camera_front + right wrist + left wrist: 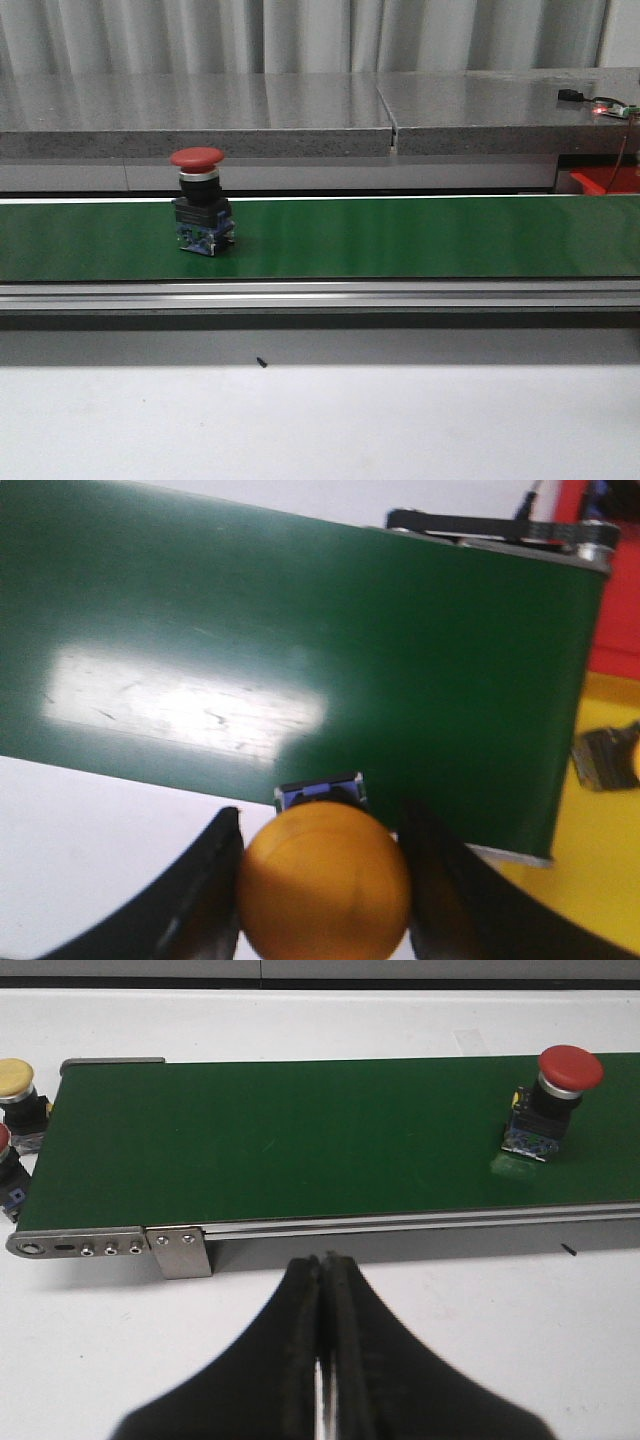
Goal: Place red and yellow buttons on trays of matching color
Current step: 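Carry the yellow button to the yellow tray and release it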
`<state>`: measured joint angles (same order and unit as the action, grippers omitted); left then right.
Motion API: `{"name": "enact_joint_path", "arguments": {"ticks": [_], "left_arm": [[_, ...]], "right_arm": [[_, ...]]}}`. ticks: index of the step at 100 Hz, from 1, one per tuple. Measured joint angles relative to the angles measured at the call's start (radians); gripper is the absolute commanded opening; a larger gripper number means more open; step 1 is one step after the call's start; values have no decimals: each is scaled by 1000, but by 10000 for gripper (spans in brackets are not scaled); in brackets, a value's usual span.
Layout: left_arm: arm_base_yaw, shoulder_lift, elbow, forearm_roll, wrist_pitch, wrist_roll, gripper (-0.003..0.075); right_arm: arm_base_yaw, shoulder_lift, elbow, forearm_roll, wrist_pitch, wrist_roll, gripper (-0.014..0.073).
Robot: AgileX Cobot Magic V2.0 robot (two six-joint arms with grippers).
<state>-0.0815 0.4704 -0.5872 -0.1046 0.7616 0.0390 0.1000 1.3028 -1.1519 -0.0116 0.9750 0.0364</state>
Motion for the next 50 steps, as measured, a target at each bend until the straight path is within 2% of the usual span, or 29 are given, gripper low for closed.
{"name": "enact_joint_path", "arguments": {"ticks": [24, 50], "left_arm": [[0, 0, 0, 0, 0, 0, -19], [0, 0, 0, 0, 0, 0, -19]], "right_arm": [[-207, -83, 73, -12, 0, 26, 111], [-412, -91, 126, -16, -35, 67, 111]]}}
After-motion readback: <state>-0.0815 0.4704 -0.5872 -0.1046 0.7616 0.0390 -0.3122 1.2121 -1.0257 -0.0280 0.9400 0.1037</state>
